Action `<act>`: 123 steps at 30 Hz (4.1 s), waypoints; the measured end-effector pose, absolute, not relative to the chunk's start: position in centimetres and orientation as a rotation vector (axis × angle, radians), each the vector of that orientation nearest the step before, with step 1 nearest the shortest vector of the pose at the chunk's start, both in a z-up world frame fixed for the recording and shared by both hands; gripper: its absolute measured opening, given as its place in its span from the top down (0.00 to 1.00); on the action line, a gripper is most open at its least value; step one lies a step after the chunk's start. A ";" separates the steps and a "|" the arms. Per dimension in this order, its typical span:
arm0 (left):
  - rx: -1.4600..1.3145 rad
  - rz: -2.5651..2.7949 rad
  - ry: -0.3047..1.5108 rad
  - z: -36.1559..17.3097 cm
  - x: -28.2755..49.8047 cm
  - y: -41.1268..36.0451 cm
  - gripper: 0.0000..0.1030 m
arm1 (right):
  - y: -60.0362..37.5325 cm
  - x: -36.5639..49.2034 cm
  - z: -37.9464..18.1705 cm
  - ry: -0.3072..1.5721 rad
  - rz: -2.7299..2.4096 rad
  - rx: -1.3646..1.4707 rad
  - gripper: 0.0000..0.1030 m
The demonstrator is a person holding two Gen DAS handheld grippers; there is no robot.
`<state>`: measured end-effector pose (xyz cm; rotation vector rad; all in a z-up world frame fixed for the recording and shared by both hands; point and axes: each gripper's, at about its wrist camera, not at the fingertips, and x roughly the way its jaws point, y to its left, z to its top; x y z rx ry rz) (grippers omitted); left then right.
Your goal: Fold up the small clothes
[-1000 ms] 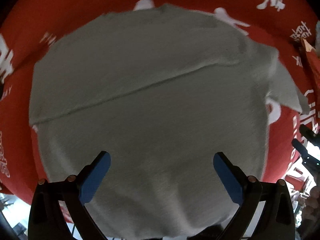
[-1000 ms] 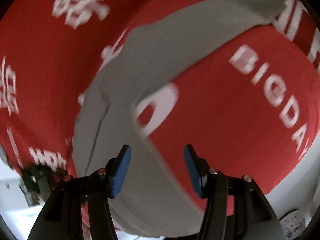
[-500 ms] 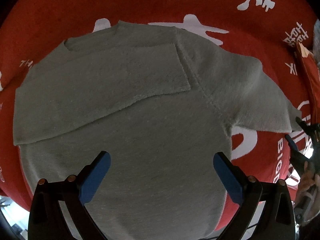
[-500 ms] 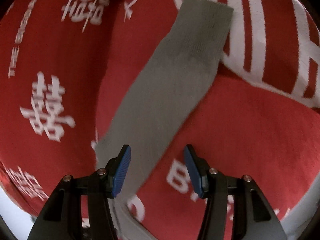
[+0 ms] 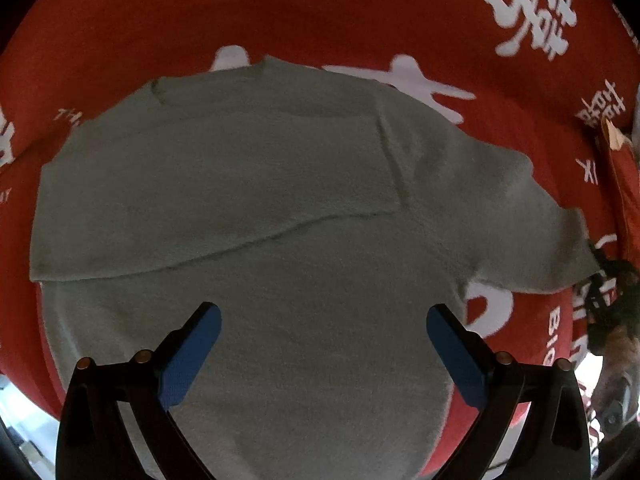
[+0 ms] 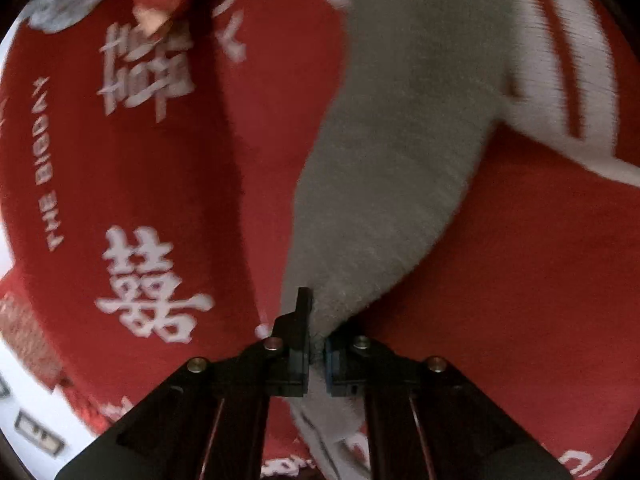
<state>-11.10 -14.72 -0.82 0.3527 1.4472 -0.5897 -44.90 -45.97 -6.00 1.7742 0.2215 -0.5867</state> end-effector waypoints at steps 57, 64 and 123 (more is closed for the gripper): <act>-0.509 -0.721 1.569 -8.2 7.7 6.4 0.00 | -10.8 -2.1 -4.4 1.262 0.145 0.793 0.54; -0.423 -0.702 1.575 -8.1 7.4 5.6 0.63 | -17.0 -10.9 -3.5 1.190 -0.056 1.008 0.53; 0.095 -0.597 1.398 -3.6 4.8 4.4 0.92 | -29.0 -19.5 0.5 1.128 -0.498 0.824 0.88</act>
